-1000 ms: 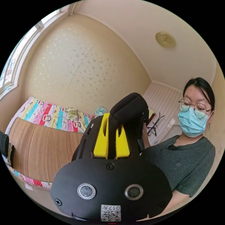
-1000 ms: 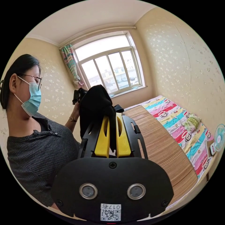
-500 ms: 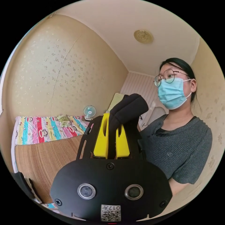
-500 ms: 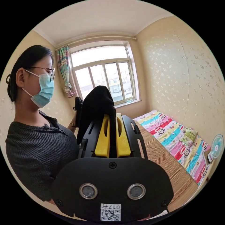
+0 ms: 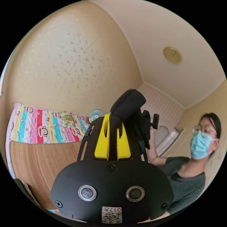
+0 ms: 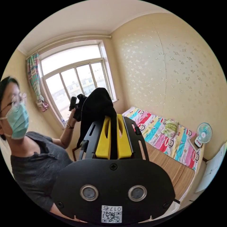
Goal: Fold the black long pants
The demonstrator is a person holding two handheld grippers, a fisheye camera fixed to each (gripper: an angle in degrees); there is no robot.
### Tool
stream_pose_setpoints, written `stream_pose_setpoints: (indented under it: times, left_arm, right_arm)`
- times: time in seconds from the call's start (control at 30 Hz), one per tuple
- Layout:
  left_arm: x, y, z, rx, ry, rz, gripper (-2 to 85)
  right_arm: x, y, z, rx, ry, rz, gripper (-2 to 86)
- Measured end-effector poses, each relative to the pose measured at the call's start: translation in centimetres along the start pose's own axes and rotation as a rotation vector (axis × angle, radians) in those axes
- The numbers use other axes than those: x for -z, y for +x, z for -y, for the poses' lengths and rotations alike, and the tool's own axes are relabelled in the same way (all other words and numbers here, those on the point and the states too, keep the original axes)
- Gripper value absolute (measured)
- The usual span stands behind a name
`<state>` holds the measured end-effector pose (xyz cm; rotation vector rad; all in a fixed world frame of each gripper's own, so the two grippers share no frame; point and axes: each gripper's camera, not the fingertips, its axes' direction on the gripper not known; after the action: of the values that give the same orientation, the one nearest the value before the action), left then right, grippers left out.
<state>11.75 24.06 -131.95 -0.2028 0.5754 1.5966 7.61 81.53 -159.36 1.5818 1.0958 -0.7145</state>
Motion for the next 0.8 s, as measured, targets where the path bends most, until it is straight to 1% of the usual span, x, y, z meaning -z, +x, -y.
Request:
stream_pose_setpoints:
  times: [0.03,0.07,0.1,0.13,0.17,0.2,0.23,0.27,0.3,0.33,0.37,0.4,0.43,0.47,0.5,0.53,0.57,0.6,0.63,0.73,0.8]
  left_arm:
    - [-1.8,-1.7,1.8,0.037,-0.002,0.037,5.4]
    - [-4.8,-5.4,4.1,0.137,-0.002,0.088,6.8]
    - [-6.8,-8.7,4.8,0.222,-0.026,0.143,7.9]
    - [-7.5,-10.3,4.6,0.258,-0.051,0.179,8.5]
    - [-8.6,-13.0,3.2,0.323,-0.096,0.26,9.6]
    - [-9.3,-15.3,0.7,0.359,-0.126,0.329,10.2]
    - [-9.7,-16.3,-0.8,0.363,-0.141,0.351,10.2]
    - [-10.6,-18.6,-4.5,0.361,-0.192,0.381,10.2]
    - [-11.8,-21.3,-8.8,0.37,-0.283,0.396,10.0]
    - [-12.3,-22.7,-11.3,0.386,-0.338,0.404,10.0]
    - [-13.4,-25.7,-16.7,0.438,-0.452,0.418,9.8]
    - [-14.0,-28.5,-22.3,0.511,-0.557,0.437,9.7]
    - [-14.2,-29.9,-25.3,0.553,-0.606,0.445,9.7]
    - [-14.2,-32.3,-31.1,0.643,-0.698,0.449,9.6]
    - [-13.9,-34.1,-36.7,0.741,-0.773,0.437,9.5]
    - [-13.5,-34.8,-39.0,0.783,-0.795,0.426,9.5]
    - [-12.5,-35.8,-43.5,0.863,-0.818,0.405,9.4]
    - [-11.4,-36.6,-47.0,0.932,-0.83,0.403,9.3]
    - [-10.8,-36.9,-48.4,0.96,-0.836,0.406,9.3]
    - [-8.5,-38.7,-52.3,1.037,-0.84,0.414,9.2]
    - [-7.9,-40.1,-52.8,1.033,-0.835,0.402,9.2]
  right_arm:
    - [-2.4,4.3,2.9,-0.07,0.004,-0.06,6.3]
    - [-3.6,6.5,4.0,-0.102,0.023,-0.111,6.4]
    - [-5.8,10.8,5.1,-0.189,0.065,-0.229,6.8]
    - [-7.6,14.9,4.7,-0.316,0.029,-0.285,7.6]
    - [-8.4,16.8,4.0,-0.389,-0.012,-0.293,8.0]
    - [-9.6,19.9,1.7,-0.519,-0.07,-0.281,8.1]
    - [-10.3,21.9,-1.9,-0.591,-0.069,-0.24,7.9]
    - [-10.6,22.5,-3.9,-0.599,-0.068,-0.213,7.6]
    - [-11.4,23.6,-8.4,-0.591,-0.085,-0.168,7.0]
    - [-12.5,24.8,-13.8,-0.602,-0.141,-0.132,6.6]
    - [-13.1,25.5,-16.8,-0.616,-0.18,-0.116,6.2]
    - [-14.2,26.7,-23.6,-0.668,-0.267,-0.102,5.4]
    - [-15.0,27.8,-30.8,-0.766,-0.354,-0.104,4.2]
    - [-15.2,28.2,-34.5,-0.832,-0.388,-0.1,3.6]
    - [-15.0,28.7,-41.9,-0.996,-0.428,-0.08,2.7]
    - [-14.1,28.3,-48.7,-1.156,-0.408,-0.043,2.0]
    - [-13.3,27.8,-51.9,-1.235,-0.379,-0.025,1.7]
    - [-11.6,26.5,-57.1,-1.37,-0.295,-0.005,1.2]
    - [-9.9,25.1,-61.2,-1.482,-0.209,0.002,0.9]
    - [-6.2,22.5,-67.1,-1.642,-0.07,-0.036,0.6]
    - [-4.5,22.2,-68.1,-1.662,-0.034,-0.074,0.5]
